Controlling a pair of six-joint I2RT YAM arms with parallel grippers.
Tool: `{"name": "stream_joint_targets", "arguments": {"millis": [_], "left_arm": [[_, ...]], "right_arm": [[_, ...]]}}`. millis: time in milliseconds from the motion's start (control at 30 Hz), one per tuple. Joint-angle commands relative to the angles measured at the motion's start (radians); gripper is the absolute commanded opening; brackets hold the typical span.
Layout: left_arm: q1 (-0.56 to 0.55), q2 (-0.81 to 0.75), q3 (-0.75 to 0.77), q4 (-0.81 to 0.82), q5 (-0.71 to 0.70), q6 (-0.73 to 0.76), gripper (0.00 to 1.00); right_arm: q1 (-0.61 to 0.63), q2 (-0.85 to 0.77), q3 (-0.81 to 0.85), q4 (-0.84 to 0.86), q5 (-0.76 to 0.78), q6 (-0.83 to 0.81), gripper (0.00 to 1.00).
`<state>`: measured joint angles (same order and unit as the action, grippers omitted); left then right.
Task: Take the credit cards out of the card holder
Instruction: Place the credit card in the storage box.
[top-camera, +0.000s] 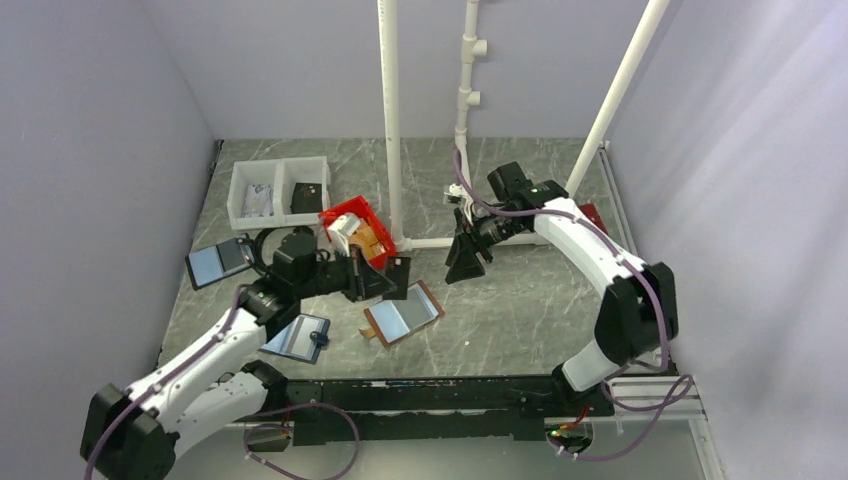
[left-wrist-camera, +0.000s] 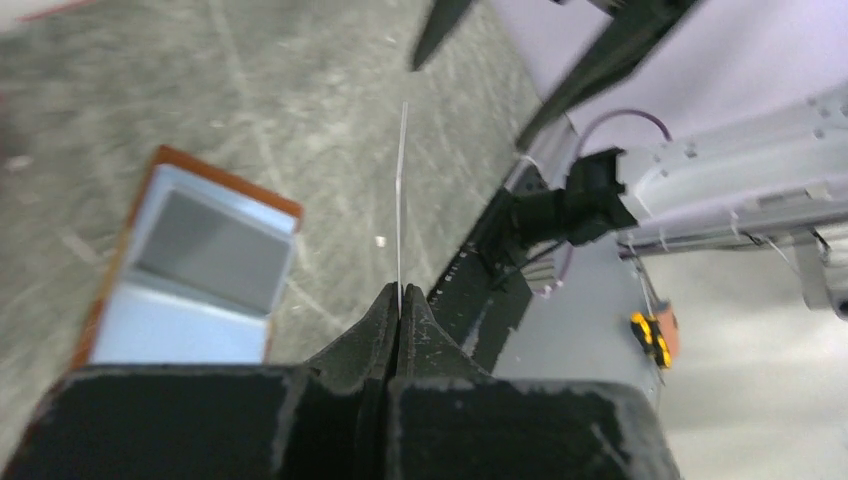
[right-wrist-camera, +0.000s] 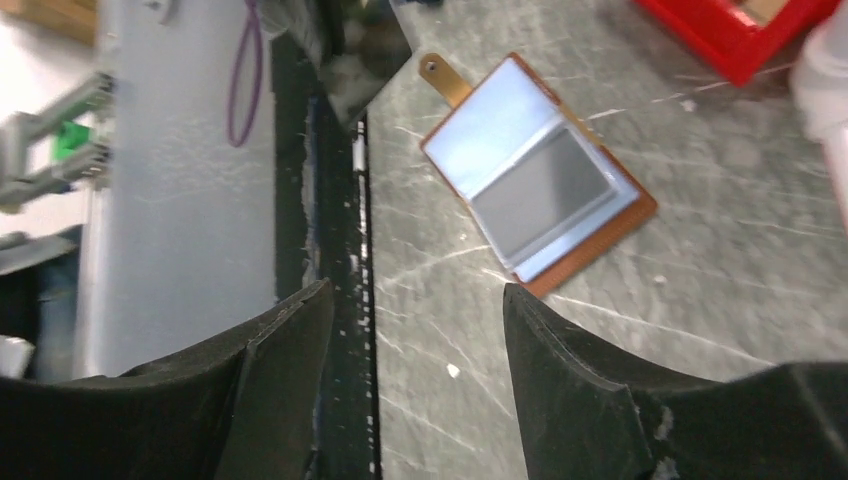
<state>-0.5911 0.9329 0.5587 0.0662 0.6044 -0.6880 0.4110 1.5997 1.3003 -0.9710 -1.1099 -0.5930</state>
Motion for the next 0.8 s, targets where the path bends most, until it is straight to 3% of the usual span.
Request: {"name": "stream_joint_targets", "arguments": {"millis": [0, 167, 333, 600, 767], "left_arm": [[0.084, -0.098, 0.086, -0.340, -0.106, 0.127, 0.00], [0.178, -0.083, 0.196, -0.518, -0.175, 0.227, 0.00], [0.317, -0.034, 0.293, -0.558, -0.210, 0.322, 0.00], [0.599, 0.102, 0.347, -0.333, -0.075, 0.331, 0.00], [0.805, 0.278, 0.353, -0.051, 0.173, 0.113, 0.00]], "right_arm": [[-0.005, -0.137, -0.026, 0.073, 0.165, -0.006, 0.67], [-0.043, -0.226, -0.052, 0.043, 0.192, -0.080, 0.71], [-0.090, -0.285, -0.100, 0.064, 0.167, -0.090, 0.72], [-0.113, -0.333, -0.133, 0.084, 0.142, -0.082, 0.72], [-0.121, -0.347, -0.142, 0.093, 0.125, -0.073, 0.73]]}}
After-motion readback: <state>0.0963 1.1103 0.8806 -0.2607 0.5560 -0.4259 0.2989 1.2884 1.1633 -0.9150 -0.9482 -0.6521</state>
